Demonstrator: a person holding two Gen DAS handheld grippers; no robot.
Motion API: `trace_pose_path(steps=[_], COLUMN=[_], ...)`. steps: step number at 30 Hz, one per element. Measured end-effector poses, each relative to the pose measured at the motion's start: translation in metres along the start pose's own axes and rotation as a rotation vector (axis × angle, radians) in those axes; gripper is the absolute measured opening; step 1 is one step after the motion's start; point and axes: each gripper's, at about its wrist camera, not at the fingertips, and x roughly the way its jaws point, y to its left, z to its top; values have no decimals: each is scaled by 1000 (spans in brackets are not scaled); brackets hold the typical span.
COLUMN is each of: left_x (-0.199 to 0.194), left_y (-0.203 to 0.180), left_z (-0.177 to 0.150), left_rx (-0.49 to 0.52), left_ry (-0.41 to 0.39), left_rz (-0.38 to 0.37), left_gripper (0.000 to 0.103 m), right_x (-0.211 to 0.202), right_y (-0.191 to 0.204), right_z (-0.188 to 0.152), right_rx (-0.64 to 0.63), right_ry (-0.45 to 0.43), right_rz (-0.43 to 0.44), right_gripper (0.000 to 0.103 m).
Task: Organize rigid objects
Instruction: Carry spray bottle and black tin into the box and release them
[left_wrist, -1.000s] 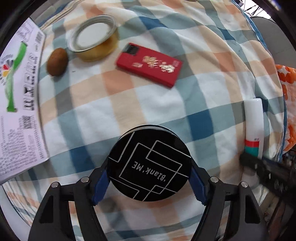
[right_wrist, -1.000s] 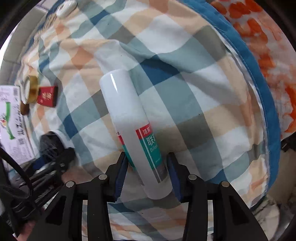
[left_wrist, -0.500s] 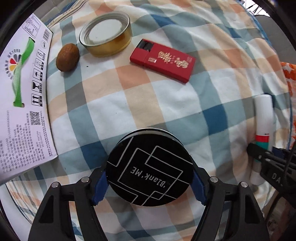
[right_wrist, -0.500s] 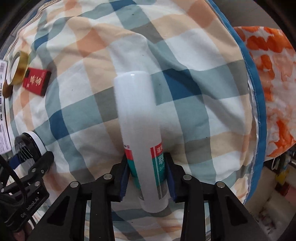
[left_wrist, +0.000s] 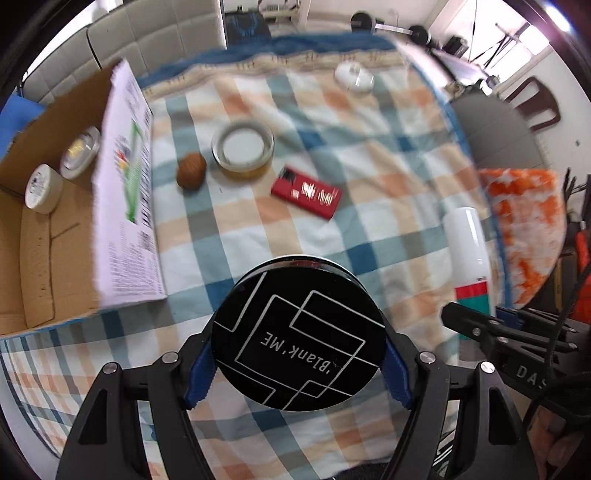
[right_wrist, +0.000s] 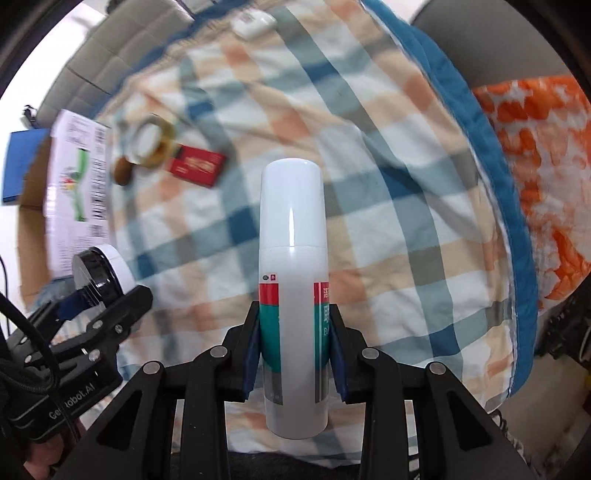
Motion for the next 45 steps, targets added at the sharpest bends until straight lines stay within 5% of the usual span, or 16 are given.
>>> trace_pose_path(steps=[6,11,16,23,29,45], left_x=[-49,-91,-108,-104,-65,22], left_y=[10,59,132,240,290,358], left_z=[22,33,35,43,59,86], left_rx=[-40,-107,-199,-317,-351,-318], left_ry=[-108,-188,-227,-229,-173,12], left_rz=[-51,-74,-41,51,78,151], left_gripper=[73,73,73,73,73,73], right_x=[-57,-107,-107,-75,-7,102], right_y=[30,87,165,279,344,366], right_z=[8,16,32,58,84,119], right_rx=[-73,-154,-239,-351,-294,-114], right_ry=[-78,-128,-141,-106,-61,-11], right_rz=[73,132,165,127,-49,-271], right_gripper=[35,35,35,34,34,35])
